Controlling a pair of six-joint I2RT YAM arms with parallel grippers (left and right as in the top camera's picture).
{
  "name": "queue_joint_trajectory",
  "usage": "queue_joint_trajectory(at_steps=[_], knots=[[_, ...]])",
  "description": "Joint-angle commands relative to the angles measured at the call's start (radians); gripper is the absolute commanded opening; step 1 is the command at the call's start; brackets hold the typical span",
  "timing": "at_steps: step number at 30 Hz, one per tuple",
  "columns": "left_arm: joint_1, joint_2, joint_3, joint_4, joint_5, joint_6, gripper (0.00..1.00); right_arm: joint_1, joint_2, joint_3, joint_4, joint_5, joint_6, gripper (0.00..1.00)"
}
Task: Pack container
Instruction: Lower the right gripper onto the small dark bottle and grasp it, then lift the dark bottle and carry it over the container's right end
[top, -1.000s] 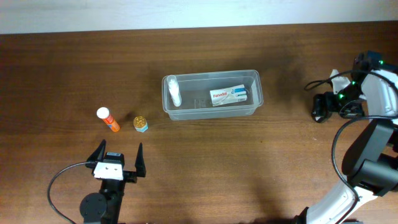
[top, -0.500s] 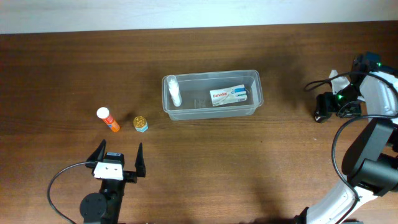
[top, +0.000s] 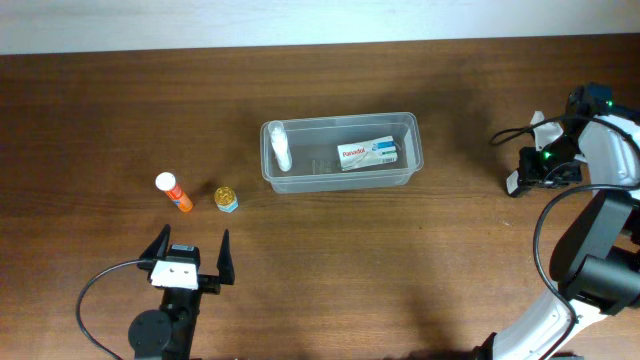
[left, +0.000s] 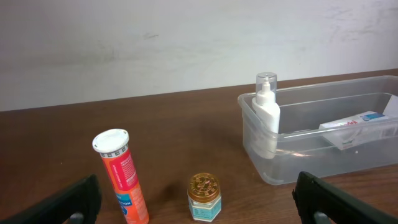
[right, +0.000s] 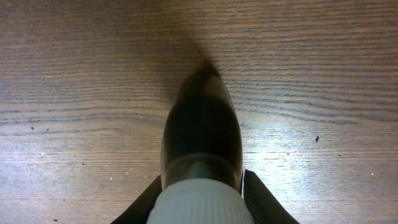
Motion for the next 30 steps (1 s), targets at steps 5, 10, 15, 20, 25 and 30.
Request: queue_joint_trajectory(at_steps=[5,10,15,20,25,30], knots=[[0.002,-0.006,-0.004,-0.001,0.014,0.012,0.99,-0.005,0.005,0.005,0.003,-0.051,0.012,0.24],[0.002,-0.006,-0.004,-0.001,0.014,0.012,0.99,-0.005,0.005,0.023,-0.005,-0.084,0.012,0.24],[0.002,-0.006,-0.004,-0.001,0.014,0.012,0.99,-0.005,0.004,0.024,-0.005,-0.13,0.012,0.19],[0.002,-0.006,-0.004,-0.001,0.014,0.012,1.0,-0.005,0.003,0.081,-0.043,-0.245,0.012,0.2],[0.002,-0.006,-0.004,-0.001,0.014,0.012,0.99,-0.003,0.003,0.219,-0.135,-0.266,0.045,0.2],[0.002,-0.006,-0.004,-0.001,0.014,0.012,0.99,0.016,0.003,0.396,-0.255,-0.281,0.051,0.21]])
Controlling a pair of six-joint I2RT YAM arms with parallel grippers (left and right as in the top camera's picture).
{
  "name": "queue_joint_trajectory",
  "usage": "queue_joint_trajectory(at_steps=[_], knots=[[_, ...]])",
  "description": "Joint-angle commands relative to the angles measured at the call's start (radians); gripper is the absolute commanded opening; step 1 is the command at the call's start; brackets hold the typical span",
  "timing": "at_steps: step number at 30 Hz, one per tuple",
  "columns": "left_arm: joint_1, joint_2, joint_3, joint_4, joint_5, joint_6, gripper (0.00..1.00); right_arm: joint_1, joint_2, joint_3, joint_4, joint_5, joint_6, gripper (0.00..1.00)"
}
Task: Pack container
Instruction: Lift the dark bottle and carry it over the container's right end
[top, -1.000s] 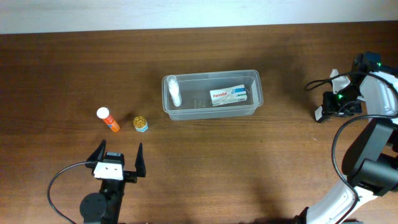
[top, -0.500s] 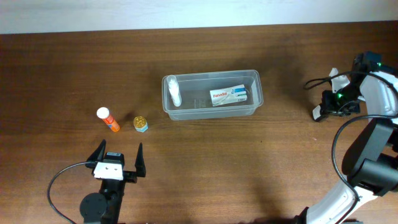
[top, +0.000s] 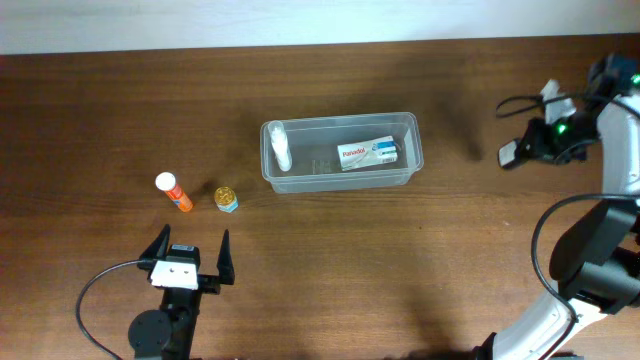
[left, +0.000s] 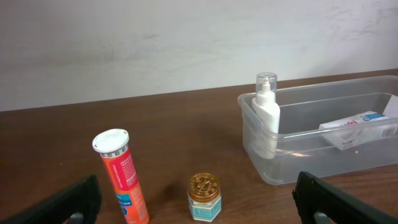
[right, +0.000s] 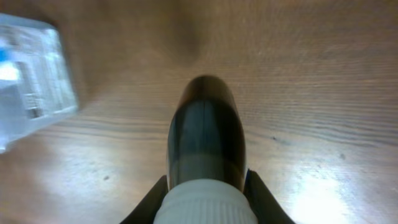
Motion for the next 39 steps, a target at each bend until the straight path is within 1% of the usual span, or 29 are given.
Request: queue_joint_trajectory(at_steps=[1,5,9,13,18,20,23,27,35,39], knots=[[0.002,-0.006,-0.004,-0.001,0.014,0.012,0.99,0.025,-0.001,0.144,-0.057,-0.06,0.025,0.21],[0.002,-0.006,-0.004,-0.001,0.014,0.012,0.99,0.09,-0.001,0.286,-0.142,-0.08,0.034,0.21],[0.002,-0.006,-0.004,-0.001,0.014,0.012,0.99,0.197,-0.001,0.401,-0.203,-0.075,0.061,0.21],[0.002,-0.006,-0.004,-0.001,0.014,0.012,0.99,0.313,-0.001,0.422,-0.196,-0.066,0.158,0.21],[0.002,-0.006,-0.004,-0.001,0.014,0.012,0.99,0.421,-0.001,0.416,-0.2,-0.013,0.222,0.21],[0.002,-0.006,-0.004,-0.001,0.014,0.012,0.99,0.466,-0.001,0.407,-0.2,0.01,0.223,0.21],[0.002,-0.006,-0.004,-0.001,0.014,0.012,0.99,0.528,-0.001,0.384,-0.196,0.084,0.275,0.21],[0.002,-0.006,-0.004,-0.001,0.014,0.012,0.99,0.604,-0.001,0.314,-0.15,0.178,0.324,0.21],[0.002,-0.006,-0.004,-0.001,0.014,0.012,0.99,0.676,0.0,0.15,0.004,0.191,0.404,0.21],[0.002,-0.006,-0.004,-0.001,0.014,0.012,0.99,0.695,0.001,0.099,0.07,0.191,0.458,0.21]])
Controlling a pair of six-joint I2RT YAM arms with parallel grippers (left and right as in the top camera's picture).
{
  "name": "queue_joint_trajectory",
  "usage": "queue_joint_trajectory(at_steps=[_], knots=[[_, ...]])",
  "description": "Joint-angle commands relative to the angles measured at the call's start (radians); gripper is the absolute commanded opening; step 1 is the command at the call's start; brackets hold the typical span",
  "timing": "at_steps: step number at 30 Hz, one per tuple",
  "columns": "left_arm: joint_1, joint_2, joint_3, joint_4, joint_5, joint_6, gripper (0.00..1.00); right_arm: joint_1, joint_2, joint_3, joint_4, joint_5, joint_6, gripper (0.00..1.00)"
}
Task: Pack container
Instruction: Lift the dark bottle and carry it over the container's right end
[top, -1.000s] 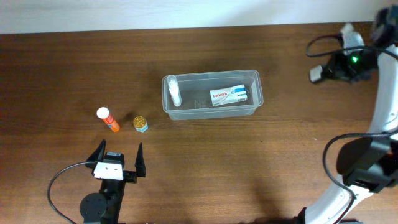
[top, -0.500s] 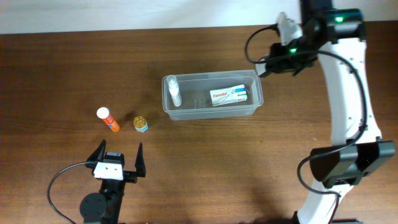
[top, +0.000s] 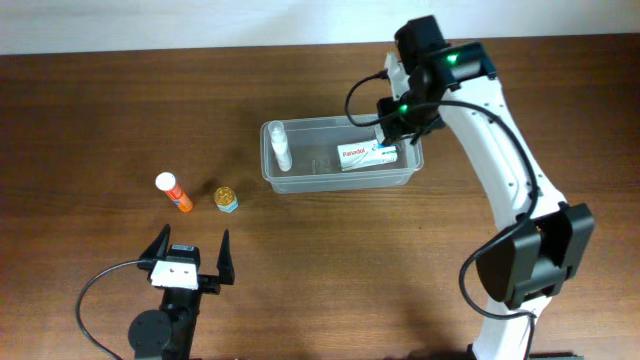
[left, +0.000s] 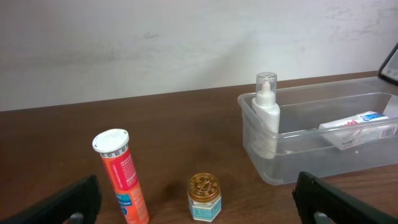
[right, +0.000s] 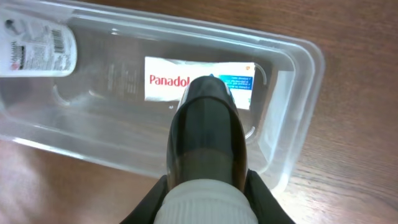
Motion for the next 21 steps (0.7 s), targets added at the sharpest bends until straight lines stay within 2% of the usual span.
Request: queue_joint_trajectory(at_steps=[1,7,21], knots=[[0.002,-0.006,-0.004,-0.001,0.014,0.012,0.99,0.022,-0.004,-0.031,0.038,0.021,0.067,0.21],[0.002,-0.006,-0.004,-0.001,0.014,0.012,0.99,0.029,-0.004,-0.057,0.047,0.155,0.119,0.21],[0.002,-0.006,-0.004,-0.001,0.014,0.012,1.0,0.029,0.021,-0.059,0.047,0.177,0.161,0.21]])
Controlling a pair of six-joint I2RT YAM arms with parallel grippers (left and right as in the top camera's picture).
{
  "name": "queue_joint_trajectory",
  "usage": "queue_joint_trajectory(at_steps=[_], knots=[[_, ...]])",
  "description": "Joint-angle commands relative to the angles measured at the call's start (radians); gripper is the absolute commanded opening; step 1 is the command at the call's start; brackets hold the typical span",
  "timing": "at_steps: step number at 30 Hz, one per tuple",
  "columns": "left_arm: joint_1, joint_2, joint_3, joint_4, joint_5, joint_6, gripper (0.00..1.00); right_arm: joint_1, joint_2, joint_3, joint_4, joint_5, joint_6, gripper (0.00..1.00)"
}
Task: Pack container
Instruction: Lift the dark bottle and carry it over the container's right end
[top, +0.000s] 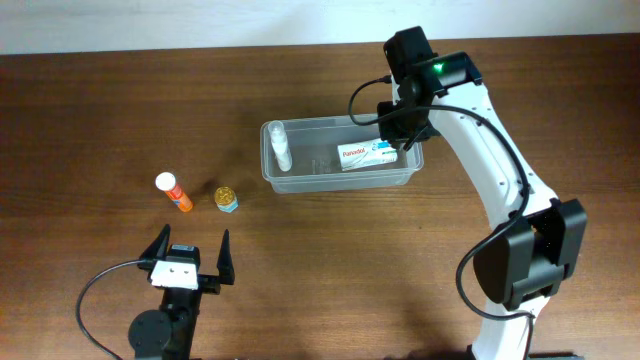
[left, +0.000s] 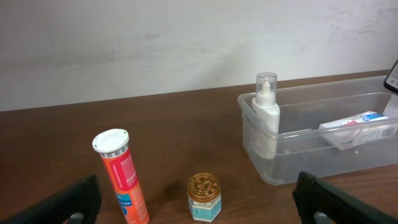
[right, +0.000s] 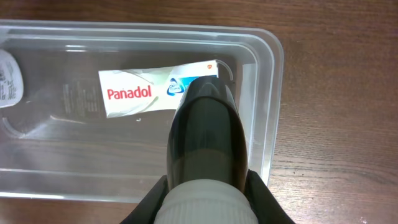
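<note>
A clear plastic container (top: 340, 176) sits mid-table with a Panadol box (right: 155, 92) and a white pump bottle (top: 281, 148) inside. My right gripper (right: 207, 194) hangs over the container's right end, shut on a dark bottle (right: 205, 130) with a white ribbed cap. The bottle's far end hides part of the Panadol box. An orange tube (left: 121, 174) and a small gold-lidded jar (left: 204, 197) stand left of the container. My left gripper (top: 195, 240) is open at the table's front, short of both.
The table (top: 420, 260) is dark wood, bare to the right of and in front of the container. A pale wall (left: 186, 43) runs behind its far edge. The right arm (top: 490, 160) reaches in from the lower right, with a cable beside the container's back right corner.
My right gripper, still shut on the dark bottle, has shifted a little toward the container's right end and now sits square to its walls. The left gripper and the table objects have not moved.
My right gripper held the dark bottle low over bare table at the far right. A second later it was still far right, with the container just entering its view. Then it was above the container, and now it is over the right end beside the Panadol box.
</note>
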Motion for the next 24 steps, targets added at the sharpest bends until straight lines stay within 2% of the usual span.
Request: queue_joint_trajectory(at_steps=[1,11,16,24], knots=[[0.002,-0.006,-0.004,-0.001,0.014,0.012,0.99,0.006,0.024,-0.002,0.003,0.026,0.024,0.21],[0.002,-0.006,-0.004,-0.001,0.014,0.012,0.99,0.006,0.077,-0.004,-0.016,0.022,0.03,0.22],[0.002,-0.006,-0.004,-0.001,0.014,0.012,0.99,0.006,0.077,-0.004,-0.049,0.022,0.03,0.27],[0.002,-0.006,-0.004,-0.001,0.014,0.012,0.99,0.006,0.077,-0.005,-0.065,0.018,0.03,0.27]])
